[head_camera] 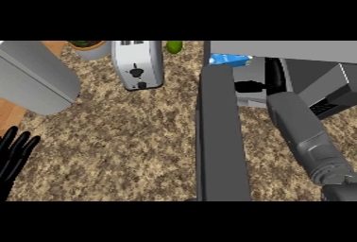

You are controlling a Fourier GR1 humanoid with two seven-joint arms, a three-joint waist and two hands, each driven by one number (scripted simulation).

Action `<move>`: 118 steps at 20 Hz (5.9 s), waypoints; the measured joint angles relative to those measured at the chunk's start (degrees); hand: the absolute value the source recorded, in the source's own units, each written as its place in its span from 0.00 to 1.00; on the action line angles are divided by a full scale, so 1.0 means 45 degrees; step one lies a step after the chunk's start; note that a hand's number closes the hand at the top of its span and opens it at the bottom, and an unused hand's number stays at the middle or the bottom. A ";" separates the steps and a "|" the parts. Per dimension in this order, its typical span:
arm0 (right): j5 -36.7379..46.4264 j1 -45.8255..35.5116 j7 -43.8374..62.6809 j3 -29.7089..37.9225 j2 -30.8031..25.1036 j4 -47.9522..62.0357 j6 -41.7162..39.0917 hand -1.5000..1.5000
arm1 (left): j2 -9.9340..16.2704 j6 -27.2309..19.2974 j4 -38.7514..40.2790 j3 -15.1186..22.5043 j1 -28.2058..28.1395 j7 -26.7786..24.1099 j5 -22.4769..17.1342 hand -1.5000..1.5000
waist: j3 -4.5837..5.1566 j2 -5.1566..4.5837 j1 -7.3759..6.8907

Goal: Pick up the milk, place it into the microwave and close the microwave

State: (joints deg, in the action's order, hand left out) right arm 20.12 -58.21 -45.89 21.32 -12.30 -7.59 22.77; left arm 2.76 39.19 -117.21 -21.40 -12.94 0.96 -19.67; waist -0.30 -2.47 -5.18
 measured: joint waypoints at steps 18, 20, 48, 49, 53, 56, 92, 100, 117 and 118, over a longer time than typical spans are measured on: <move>-0.1659 0.3204 -0.1903 0.0735 0.0829 -0.0549 -0.5369 0.00 | -0.0529 -0.1131 -0.0153 0.3260 0.0164 0.0986 0.1035 1.00 | 0.0056 0.0511 0.1037; -0.1688 0.3817 -0.2040 0.0545 0.1000 -0.0921 -0.5506 0.00 | -0.0560 -0.1363 -0.0187 0.3694 0.0231 0.1178 0.1147 1.00 | 0.0062 0.0546 0.1115; -0.3222 1.3656 -0.0924 -0.1583 0.0410 -1.2097 -0.8447 0.00 | -0.0575 -0.7147 0.8928 1.1263 0.5991 -0.2263 0.6072 1.00 | 0.0100 0.0576 0.1739; -0.3310 1.3910 -0.0815 -0.1685 0.0362 -1.2546 -0.8591 0.00 | -0.0570 -0.7607 0.9508 1.1540 0.6280 -0.2554 0.6075 1.00 | 0.0102 0.0568 0.1759; -0.4020 1.4835 -0.0365 -0.1943 0.0149 -1.4286 -0.9276 0.00 | -0.0564 -0.9449 1.1487 1.2569 0.7120 -0.4033 0.5568 1.00 | 0.0108 0.0523 0.1933; -0.4666 1.5038 0.0202 -0.2078 -0.0008 -1.5407 -0.9725 0.00 | -0.0567 -1.0542 1.2696 1.3241 0.7720 -0.5110 0.4633 1.00 | 0.0118 0.0476 0.2070; -0.7057 1.3875 0.3882 -0.1431 -0.3186 -2.1448 -1.1435 1.00 | -0.0616 -1.7720 1.5309 1.5716 1.2944 -0.6285 -0.4705 0.00 | 0.0161 -0.0116 0.4611; -0.5835 1.2849 0.3760 -0.0543 -0.4247 -2.1726 -1.0711 1.00 | -0.0622 -1.8401 1.5043 1.5552 1.3075 -0.6746 -0.6025 0.00 | 0.0152 -0.0310 0.4724; -0.5298 1.1428 0.3942 -0.0422 -0.4838 -2.1167 -1.0353 1.00 | -0.0620 -1.8662 1.5199 1.5901 1.3477 -0.7941 -0.7485 0.00 | 0.0101 -0.0589 0.4711; -0.5297 1.1364 0.3949 -0.0438 -0.4846 -2.1127 -1.0352 1.00 | -0.0617 -1.8669 1.5205 1.5906 1.3479 -0.8009 -0.7554 0.00 | 0.0098 -0.0593 0.4722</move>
State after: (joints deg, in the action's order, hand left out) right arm -3.72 -7.07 -28.12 19.35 -34.10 -102.66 -23.81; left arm -0.02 -44.82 -48.79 50.18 47.71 -35.08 -53.66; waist 0.14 -5.14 16.07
